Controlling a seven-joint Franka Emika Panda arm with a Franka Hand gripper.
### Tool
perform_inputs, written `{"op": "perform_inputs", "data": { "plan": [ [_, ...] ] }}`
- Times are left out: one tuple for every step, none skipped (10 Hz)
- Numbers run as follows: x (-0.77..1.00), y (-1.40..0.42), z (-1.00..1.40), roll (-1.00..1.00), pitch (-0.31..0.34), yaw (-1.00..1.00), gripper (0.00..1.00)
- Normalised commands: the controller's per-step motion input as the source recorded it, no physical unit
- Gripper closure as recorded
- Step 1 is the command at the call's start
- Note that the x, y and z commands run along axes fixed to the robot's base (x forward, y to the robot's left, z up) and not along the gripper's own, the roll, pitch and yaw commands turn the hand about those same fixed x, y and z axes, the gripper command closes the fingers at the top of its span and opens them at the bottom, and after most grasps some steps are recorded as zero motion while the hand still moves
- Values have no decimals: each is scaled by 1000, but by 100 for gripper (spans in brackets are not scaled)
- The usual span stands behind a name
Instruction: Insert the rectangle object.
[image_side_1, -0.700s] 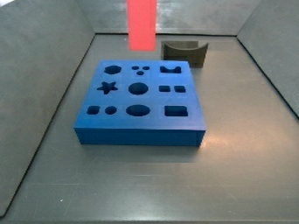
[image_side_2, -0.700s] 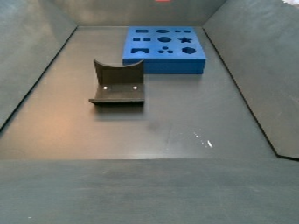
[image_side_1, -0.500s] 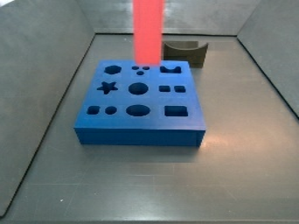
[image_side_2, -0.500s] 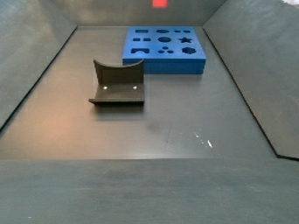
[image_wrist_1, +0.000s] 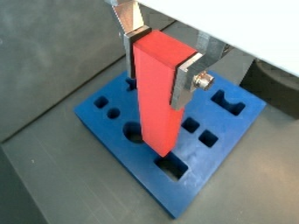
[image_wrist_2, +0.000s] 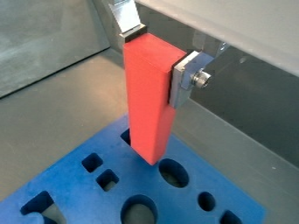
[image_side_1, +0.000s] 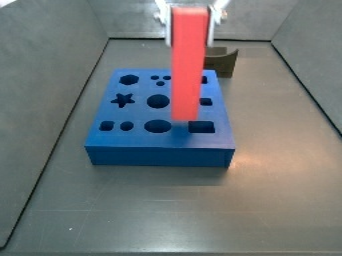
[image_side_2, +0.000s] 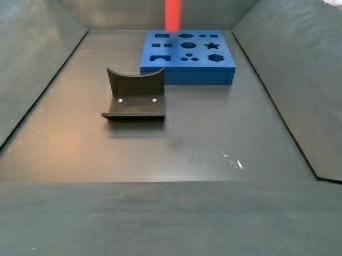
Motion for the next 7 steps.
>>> {"op": "perform_inputs", "data": {
  "plan": [
    [669, -174, -63, 340, 316, 0, 100],
    [660, -189, 0, 294, 260, -51, 100],
    [729, -191, -109, 230, 214, -77, 100],
    [557, -166, -271, 104, 117, 0, 100],
    [526, -97, -309, 27, 59, 0, 100],
    [580, -69, -351, 30, 59, 0, 100],
    [637, -34, -329, 56, 87, 0, 100]
  ]
}}
